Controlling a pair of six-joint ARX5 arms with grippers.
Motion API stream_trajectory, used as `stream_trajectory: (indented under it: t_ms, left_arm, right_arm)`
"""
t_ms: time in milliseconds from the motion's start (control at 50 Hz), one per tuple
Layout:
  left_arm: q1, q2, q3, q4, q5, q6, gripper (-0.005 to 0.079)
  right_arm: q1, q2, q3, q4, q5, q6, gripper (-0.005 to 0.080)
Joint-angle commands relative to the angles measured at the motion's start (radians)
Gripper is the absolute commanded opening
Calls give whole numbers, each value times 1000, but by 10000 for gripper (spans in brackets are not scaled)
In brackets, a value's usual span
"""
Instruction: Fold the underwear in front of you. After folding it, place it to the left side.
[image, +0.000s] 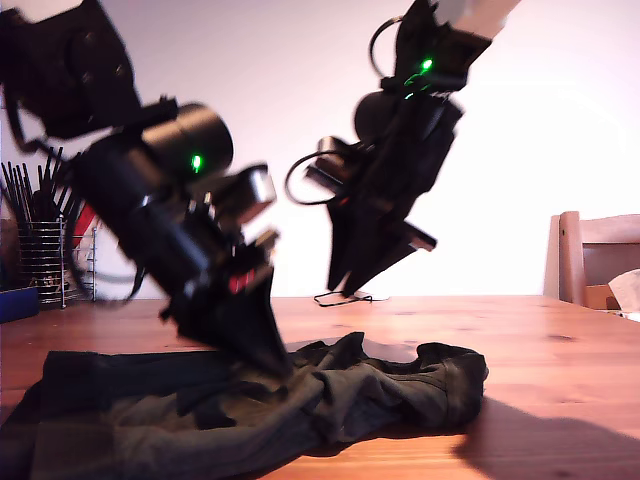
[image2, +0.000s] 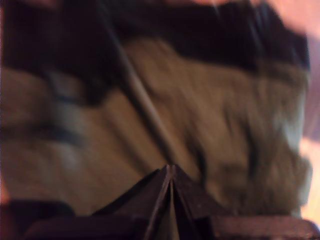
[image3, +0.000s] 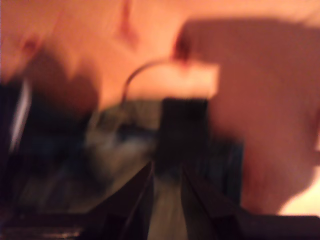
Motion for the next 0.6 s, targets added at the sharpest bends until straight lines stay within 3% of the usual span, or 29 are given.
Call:
stream_trajectory:
  t_ms: [0,260,400,580]
  left_arm:
    - [2,-11,19,-7,0,-1,-24]
    - [37,-10,46,-13,-60,69,-24]
    - [74,-10,46,-28,-68,89,-24]
    - [129,-10,46,-37,-56,111,-24]
  right_arm:
    - [-3,32,-4,-48,-34,-14,144]
    - [18,32,-6,-122,-96,-50,137]
    - [43,32,-20,-146,-97,-51,-17]
    - [58,32,-60,-82,-86,-29,-12]
